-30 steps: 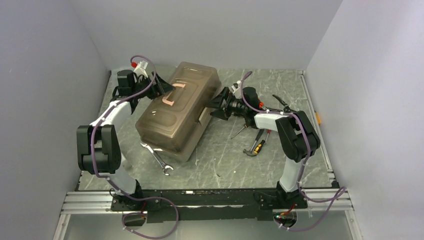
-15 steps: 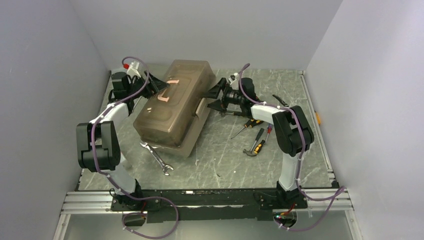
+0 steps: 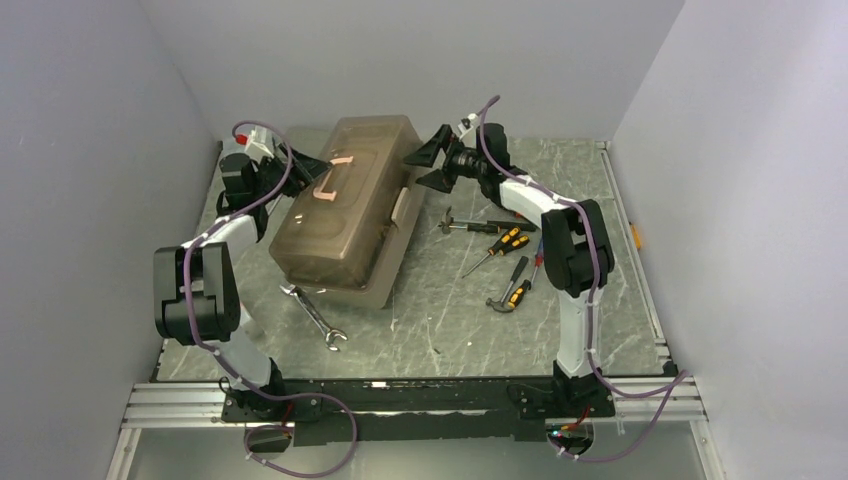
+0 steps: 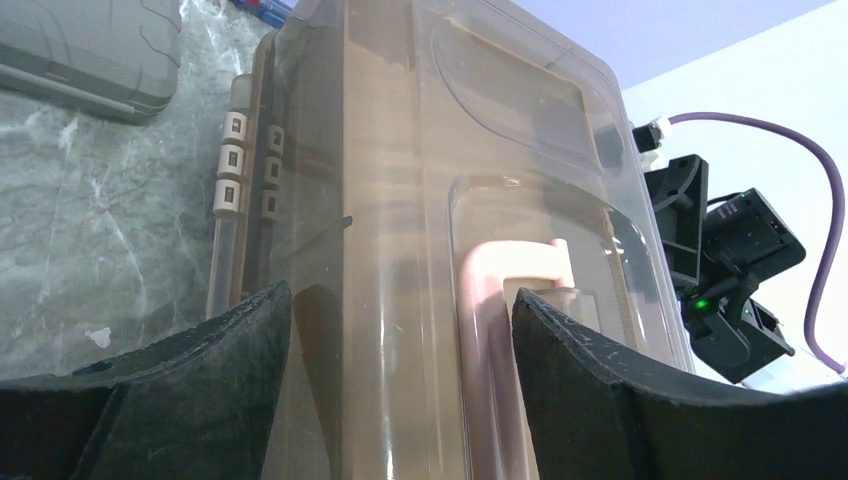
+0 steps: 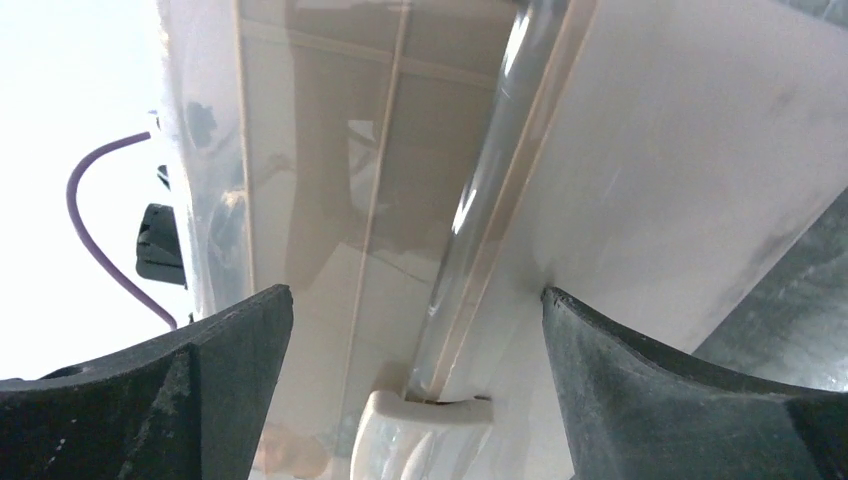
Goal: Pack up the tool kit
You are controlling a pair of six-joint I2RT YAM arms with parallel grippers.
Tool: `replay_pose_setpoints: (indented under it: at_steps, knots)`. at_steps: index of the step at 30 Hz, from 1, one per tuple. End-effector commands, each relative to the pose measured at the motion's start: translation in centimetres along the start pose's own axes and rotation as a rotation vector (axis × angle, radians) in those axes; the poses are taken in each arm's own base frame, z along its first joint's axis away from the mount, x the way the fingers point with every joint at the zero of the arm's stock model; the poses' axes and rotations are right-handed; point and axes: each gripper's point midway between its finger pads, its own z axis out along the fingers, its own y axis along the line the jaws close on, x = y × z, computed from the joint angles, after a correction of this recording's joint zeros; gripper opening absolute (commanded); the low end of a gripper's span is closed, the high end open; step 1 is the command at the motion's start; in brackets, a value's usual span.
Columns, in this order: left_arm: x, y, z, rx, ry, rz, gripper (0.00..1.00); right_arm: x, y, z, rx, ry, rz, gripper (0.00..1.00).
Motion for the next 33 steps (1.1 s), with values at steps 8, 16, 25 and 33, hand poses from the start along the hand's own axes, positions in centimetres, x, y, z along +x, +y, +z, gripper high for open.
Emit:
replay_pose_setpoints:
  at_steps: [8, 16, 25, 33]
  knots:
    - [14.7, 6.5, -2.9, -0.123, 0.399, -0.395, 0.75, 3.0, 2.6, 2.7, -0.017, 0.06, -0.091, 0.97]
    - [14.9, 8.3, -2.7, -0.154, 0.392, -0.411, 0.75, 5.2, 2.4, -0.9, 0.002, -0.004, -0.062, 1.0]
    - [14.4, 8.2, -2.7, -0.155, 0.39, -0.399, 0.74, 9.6, 4.0, -1.1, -0.092, 0.008, -0.021, 1.0]
    - [14.5, 7.9, -2.9, -0.142, 0.387, -0.399, 0.74, 11.3, 3.8, 0.1, -0.142, 0.015, 0.026, 0.68]
